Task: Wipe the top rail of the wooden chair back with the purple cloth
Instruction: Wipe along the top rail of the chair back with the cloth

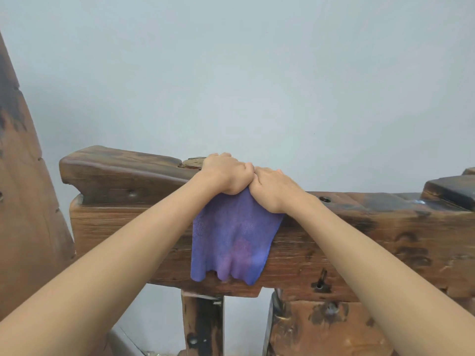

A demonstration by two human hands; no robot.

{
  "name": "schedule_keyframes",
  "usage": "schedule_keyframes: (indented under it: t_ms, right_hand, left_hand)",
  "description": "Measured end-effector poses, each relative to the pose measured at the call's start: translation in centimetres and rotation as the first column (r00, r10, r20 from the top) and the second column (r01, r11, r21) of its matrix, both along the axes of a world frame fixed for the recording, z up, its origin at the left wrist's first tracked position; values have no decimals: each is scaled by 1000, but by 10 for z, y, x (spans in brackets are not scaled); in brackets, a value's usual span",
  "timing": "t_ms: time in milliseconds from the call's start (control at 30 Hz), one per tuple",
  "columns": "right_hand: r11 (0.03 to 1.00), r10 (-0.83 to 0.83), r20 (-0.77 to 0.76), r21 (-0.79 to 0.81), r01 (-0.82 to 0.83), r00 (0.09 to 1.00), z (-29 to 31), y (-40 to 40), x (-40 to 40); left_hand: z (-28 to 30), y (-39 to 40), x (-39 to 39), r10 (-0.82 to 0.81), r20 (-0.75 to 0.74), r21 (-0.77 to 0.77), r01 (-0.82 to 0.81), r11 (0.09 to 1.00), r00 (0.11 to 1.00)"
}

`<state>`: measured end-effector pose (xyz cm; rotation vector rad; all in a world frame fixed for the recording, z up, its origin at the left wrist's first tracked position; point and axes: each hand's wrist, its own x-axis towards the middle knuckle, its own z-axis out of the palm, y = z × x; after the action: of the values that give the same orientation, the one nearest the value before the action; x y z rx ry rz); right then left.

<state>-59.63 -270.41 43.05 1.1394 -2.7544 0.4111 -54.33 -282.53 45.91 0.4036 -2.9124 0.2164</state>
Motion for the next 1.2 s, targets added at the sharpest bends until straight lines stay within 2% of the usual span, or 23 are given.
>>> schedule_keyframes:
  t_ms: [133, 200, 367, 467, 567, 733, 867, 967, 1067, 1200]
  right_hand:
    - [1000, -1, 61, -2, 1, 998, 4, 12, -8]
    - [1000, -27, 44, -10, 28, 999, 0, 21, -4]
    - [997, -36, -37, -74, 33, 999, -20, 49, 10]
    - [999, 26, -105, -38, -30, 994, -30, 62, 11]
    - [997, 69, -103, -28, -73, 992, -31, 66, 3]
    - [980, 115, -107, 172, -95, 988, -17, 65, -22]
    - [965, 211, -116, 181, -188, 971, -17, 79, -29]
    - [947, 297, -165, 180, -267, 940, -25, 97, -27]
    - [951, 293, -198, 166, -263, 936, -32, 105, -24]
    - [965, 239, -131, 142, -220, 962, -25, 99, -33]
  left_hand:
    - [0, 14, -13, 25, 62, -56, -21, 998, 998]
    - [-3, 21, -10, 6, 72, -30, -4, 1000, 997]
    - [-23, 40, -2, -92, -18, -79, 91, 993, 996]
    - [-32, 50, -3, -77, -98, -40, 73, 996, 992]
    - [-33, 48, -7, -99, -85, -14, 98, 995, 991]
    - [-21, 44, -23, -118, 30, 108, 114, 988, 993]
    - [-27, 57, -24, -119, -12, 29, 119, 992, 993]
    - [-36, 69, -16, -190, -83, -71, 184, 980, 978]
    - [-41, 81, -14, -240, -109, -165, 220, 961, 965]
    - [-42, 88, -30, -201, -79, -122, 191, 974, 976]
